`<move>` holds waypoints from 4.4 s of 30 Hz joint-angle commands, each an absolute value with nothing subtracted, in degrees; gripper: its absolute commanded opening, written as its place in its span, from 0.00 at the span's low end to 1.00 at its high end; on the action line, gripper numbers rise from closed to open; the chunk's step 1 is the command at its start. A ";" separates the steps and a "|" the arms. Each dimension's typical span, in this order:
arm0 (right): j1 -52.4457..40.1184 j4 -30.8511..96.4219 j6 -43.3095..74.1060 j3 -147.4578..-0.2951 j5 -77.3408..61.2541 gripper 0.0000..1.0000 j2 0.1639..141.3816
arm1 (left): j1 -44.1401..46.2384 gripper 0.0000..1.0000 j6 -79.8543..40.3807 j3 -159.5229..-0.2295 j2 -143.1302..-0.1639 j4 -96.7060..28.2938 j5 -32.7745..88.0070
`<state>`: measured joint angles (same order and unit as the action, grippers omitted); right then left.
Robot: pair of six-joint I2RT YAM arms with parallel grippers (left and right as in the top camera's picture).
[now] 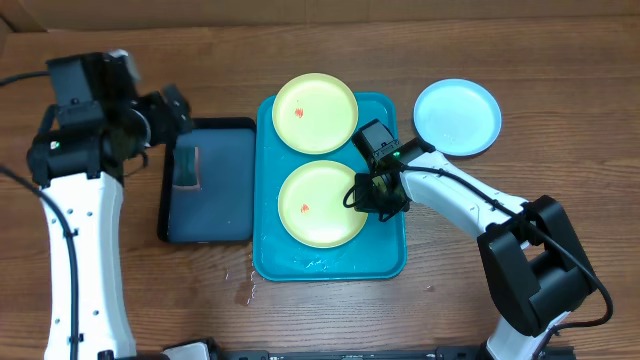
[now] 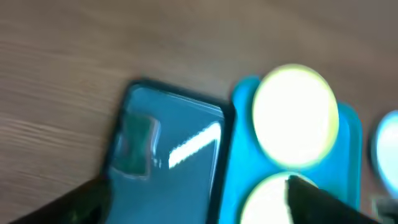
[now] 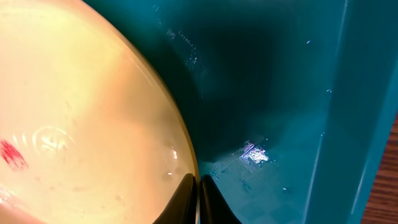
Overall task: Clean dirty plates on tray and stack at the side
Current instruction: 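Lower the left gripper onto the green sponge and close on it, then lift the green sponge with the left gripper off the black tray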
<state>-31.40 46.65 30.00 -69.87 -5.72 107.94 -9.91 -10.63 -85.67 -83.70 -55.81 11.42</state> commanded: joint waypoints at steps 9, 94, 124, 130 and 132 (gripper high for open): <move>-31.44 45.93 29.95 -71.33 -4.56 0.04 107.37 | -6.70 0.62 -1.67 -86.39 -98.70 -60.93 12.53; -31.44 46.39 29.95 -71.33 -4.56 0.06 107.37 | -9.74 0.21 -1.23 -81.43 -116.88 -48.14 -0.21; -31.44 46.85 29.95 -71.33 -4.56 0.20 107.37 | -9.67 0.04 0.01 -78.06 -109.14 -49.98 7.84; -31.44 46.83 29.95 -71.33 -4.56 0.21 107.37 | -9.69 0.09 0.01 -75.88 -110.32 -47.31 8.23; -31.44 46.83 29.95 -71.33 -4.56 0.21 107.37 | -9.69 0.22 0.01 -75.88 -110.37 -47.05 8.25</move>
